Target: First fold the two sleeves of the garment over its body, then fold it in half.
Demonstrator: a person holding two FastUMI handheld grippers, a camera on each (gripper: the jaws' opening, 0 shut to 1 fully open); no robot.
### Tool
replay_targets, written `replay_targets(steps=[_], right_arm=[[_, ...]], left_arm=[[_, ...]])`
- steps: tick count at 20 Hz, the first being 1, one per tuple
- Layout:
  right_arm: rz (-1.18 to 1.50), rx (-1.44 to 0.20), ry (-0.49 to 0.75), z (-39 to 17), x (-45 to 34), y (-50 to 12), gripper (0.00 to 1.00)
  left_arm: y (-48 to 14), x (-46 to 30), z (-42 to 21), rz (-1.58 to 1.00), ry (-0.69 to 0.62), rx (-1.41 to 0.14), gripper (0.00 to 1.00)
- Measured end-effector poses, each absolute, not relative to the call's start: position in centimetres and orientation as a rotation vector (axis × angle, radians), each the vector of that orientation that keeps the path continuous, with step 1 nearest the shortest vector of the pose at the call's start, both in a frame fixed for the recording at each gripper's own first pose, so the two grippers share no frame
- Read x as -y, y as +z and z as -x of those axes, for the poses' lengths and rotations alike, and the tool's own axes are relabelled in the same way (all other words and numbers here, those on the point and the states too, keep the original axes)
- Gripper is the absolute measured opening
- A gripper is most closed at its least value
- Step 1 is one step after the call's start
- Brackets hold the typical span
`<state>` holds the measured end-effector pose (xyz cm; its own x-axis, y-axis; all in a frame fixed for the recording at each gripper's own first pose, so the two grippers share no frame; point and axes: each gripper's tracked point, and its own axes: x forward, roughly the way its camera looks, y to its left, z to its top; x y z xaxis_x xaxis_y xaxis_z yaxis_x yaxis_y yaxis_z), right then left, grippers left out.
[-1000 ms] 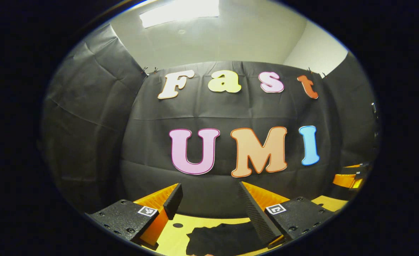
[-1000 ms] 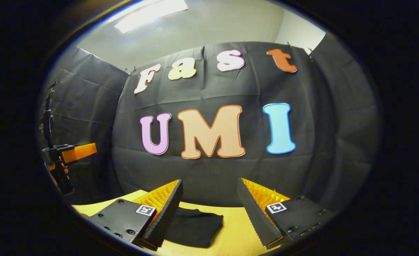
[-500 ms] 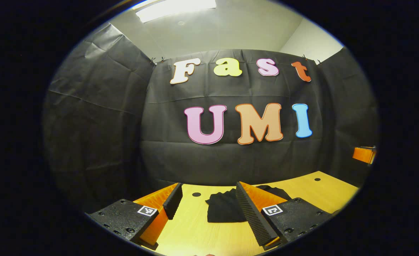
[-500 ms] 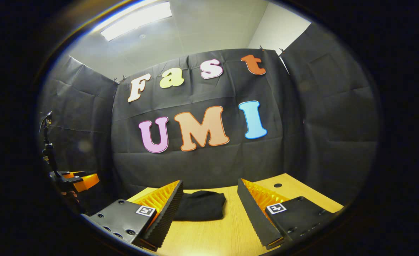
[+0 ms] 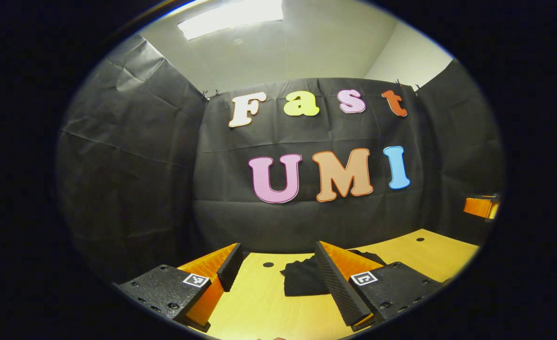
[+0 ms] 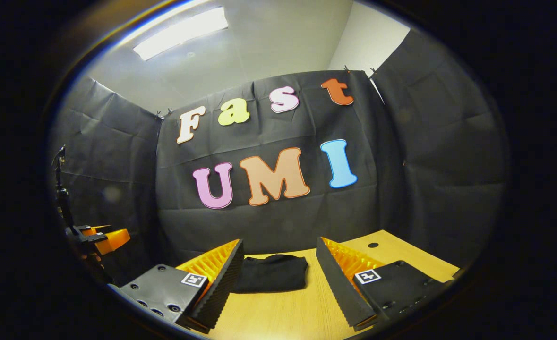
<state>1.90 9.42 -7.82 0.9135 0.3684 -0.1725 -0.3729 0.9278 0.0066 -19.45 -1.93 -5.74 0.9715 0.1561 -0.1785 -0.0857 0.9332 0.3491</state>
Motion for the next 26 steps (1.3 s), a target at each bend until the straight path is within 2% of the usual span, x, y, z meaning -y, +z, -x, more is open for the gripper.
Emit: replay_targets(steps=[2, 3, 4, 5, 8, 11, 13, 20, 21, 22, 26], right_arm=[[0.041, -0.154, 0.37, -0.8, -8.8, -7.0, 0.97], [0.054, -0.128, 0.359, -0.1, -8.4, -6.2, 0.97], [0.07, -0.106, 0.351, 0.5, -8.0, -5.7, 0.96], [0.087, -0.094, 0.342, 1.0, -7.6, -5.4, 0.97], [0.093, -0.096, 0.316, 2.8, -6.3, -5.5, 0.97], [0.063, -0.106, 0.283, 4.4, -5.2, -5.9, 0.97], [0.048, -0.118, 0.269, 4.8, -4.7, -6.2, 0.97], [0.038, -0.116, 0.25, 5.3, -4.1, -5.6, 0.96], [0.044, -0.114, 0.244, 5.3, -4.1, -5.7, 0.93], [0.043, -0.113, 0.237, 5.3, -4.1, -5.8, 0.97], [0.008, -0.14, 0.228, 5.2, -3.8, -6.3, 0.97]], left_arm=[[-5.8, 2.2, 19.7, -0.306, 0.105, -0.208, 0.95], [-5.5, 2.3, 19.7, -0.288, 0.1, -0.199, 0.9], [-5.1, 2.2, 19.8, -0.276, 0.102, -0.186, 0.95], [-4.8, 1.9, 19.9, -0.269, 0.108, -0.178, 0.93], [-5.0, 2.3, 20.5, -0.261, 0.092, -0.184, 0.95], [-5.2, 2.5, 21.7, -0.265, 0.067, -0.199, 0.93], [-5.1, 2.2, 22.3, -0.273, 0.065, -0.205, 0.95], [-4.7, 1.1, 22.7, -0.233, 0.097, -0.193, 0.93], [-4.9, 1.1, 22.7, -0.221, 0.101, -0.197, 0.95], [-5.2, 1.2, 22.5, -0.212, 0.105, -0.205, 0.94], [-5.1, 1.5, 22.5, -0.224, 0.103, -0.211, 0.95]])
